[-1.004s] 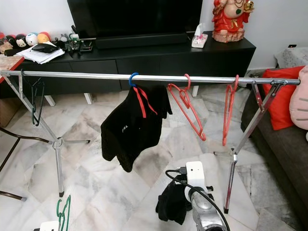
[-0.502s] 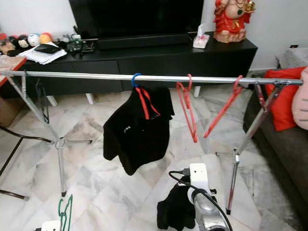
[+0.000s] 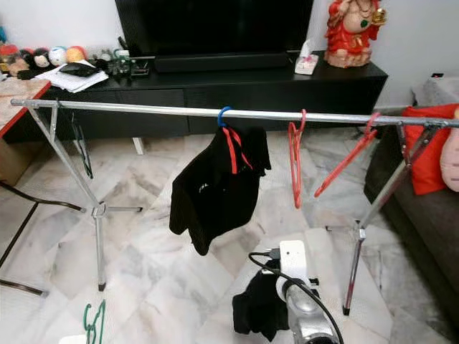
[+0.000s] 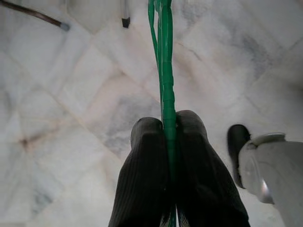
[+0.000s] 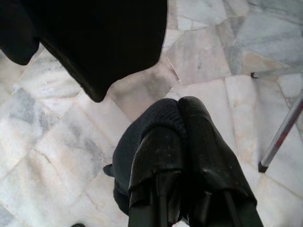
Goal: Hang hanger
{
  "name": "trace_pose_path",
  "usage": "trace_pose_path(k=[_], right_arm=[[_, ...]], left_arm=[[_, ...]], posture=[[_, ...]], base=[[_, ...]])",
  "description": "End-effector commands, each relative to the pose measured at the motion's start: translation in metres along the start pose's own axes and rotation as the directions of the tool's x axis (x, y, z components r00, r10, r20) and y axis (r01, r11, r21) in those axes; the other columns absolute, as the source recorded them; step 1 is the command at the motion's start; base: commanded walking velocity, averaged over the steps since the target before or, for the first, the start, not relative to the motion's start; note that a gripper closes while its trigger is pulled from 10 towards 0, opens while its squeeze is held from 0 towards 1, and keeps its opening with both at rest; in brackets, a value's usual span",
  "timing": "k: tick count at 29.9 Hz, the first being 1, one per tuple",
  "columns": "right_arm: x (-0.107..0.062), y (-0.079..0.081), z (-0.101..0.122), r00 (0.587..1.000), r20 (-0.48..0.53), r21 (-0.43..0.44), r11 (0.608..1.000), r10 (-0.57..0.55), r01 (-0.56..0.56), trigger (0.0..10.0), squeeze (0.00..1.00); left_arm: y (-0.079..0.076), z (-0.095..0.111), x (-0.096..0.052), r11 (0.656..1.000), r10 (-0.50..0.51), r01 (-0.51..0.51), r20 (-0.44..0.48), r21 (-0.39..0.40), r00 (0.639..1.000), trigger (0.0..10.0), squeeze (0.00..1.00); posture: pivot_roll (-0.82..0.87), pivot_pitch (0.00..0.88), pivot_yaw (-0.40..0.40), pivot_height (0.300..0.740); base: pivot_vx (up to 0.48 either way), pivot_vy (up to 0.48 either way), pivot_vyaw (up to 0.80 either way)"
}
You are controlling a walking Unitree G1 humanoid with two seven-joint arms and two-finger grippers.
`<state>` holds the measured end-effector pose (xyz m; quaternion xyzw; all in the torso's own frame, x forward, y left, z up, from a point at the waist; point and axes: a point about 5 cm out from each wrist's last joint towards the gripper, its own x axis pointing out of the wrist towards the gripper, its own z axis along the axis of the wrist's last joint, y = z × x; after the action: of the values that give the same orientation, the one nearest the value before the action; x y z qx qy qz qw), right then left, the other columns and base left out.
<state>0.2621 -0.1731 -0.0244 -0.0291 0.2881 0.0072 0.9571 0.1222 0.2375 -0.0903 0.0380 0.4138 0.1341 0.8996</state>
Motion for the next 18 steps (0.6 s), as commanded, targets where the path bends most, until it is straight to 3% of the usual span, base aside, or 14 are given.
trace_pose_path(k=[1,18], right_arm=[[0.0013,-0.0026,0.0082,0.999,0.034,0.005,1.0,-0.009,0.009,10.0,0.0],[0.0025,0.0012,0.0165,0.998,0.063,0.003,1.0,-0.004,0.004,10.0,0.0]], left_arm=[[0.0006,-0.003,-0.0006,1.0,-0.002,0.002,-0.02,-0.007,1.0,10.0,0.0],[0.0074,-0.0018,0.0001,1.0,-0.002,0.002,-0.021,-0.004,1.0,10.0,0.0]], posture=[[-0.15,0.0,0.061,0.74],[-0.14,0.0,0.067,0.74]], base=[[0.0,0.281,0.0],[0.0,0.282,0.0]])
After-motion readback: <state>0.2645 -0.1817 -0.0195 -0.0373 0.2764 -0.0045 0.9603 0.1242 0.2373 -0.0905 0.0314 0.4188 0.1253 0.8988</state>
